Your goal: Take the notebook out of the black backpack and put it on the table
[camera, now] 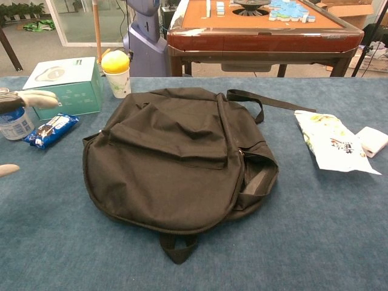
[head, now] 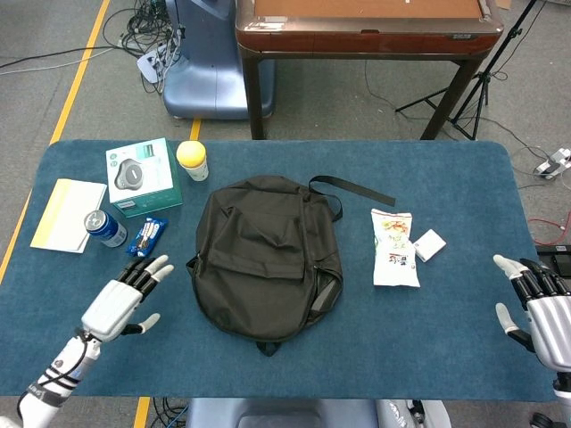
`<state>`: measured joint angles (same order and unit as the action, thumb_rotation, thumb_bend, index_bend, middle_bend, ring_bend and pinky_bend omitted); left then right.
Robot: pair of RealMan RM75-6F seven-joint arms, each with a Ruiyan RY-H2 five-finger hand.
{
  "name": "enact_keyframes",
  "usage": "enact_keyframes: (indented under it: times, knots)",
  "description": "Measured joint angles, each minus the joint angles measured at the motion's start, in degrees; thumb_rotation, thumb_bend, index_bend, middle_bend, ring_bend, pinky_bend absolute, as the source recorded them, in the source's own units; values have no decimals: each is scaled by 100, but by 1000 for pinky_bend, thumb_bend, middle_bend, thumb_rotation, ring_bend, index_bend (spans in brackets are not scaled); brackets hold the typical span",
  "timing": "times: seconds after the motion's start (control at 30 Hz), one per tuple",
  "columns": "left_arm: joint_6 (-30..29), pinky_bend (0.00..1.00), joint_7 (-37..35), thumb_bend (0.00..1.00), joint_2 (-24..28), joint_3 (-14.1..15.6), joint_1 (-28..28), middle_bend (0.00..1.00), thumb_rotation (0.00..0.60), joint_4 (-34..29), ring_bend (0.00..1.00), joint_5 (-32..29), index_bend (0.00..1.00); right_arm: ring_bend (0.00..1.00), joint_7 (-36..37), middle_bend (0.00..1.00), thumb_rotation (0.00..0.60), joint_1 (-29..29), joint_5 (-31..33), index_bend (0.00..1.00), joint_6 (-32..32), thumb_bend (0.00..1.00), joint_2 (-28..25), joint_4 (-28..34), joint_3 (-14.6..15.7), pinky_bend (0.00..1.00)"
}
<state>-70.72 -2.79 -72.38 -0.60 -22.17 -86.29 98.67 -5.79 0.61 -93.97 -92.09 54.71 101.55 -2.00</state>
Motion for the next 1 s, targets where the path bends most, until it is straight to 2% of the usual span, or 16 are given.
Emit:
enact_keyframes:
  times: [0.27, 0.6, 1.0]
  knots:
    - [386, 18, -378, 255, -522, 15, -688, 0, 600, 794, 0, 446, 92, 161, -17, 236, 600, -21, 37, 164, 23, 408, 33, -16, 11, 252]
    - [676, 18, -536, 254, -1217, 223, -1389, 0, 600, 1888, 0, 863, 95, 161, 16, 235, 600, -95, 118, 164, -8, 407, 8, -46, 24, 252]
    - [854, 18, -728, 254, -1816, 290, -1789, 0, 600, 2575, 0, 654, 183, 161, 172, 236, 600, -190, 169, 164, -92, 407, 7, -170, 36, 252]
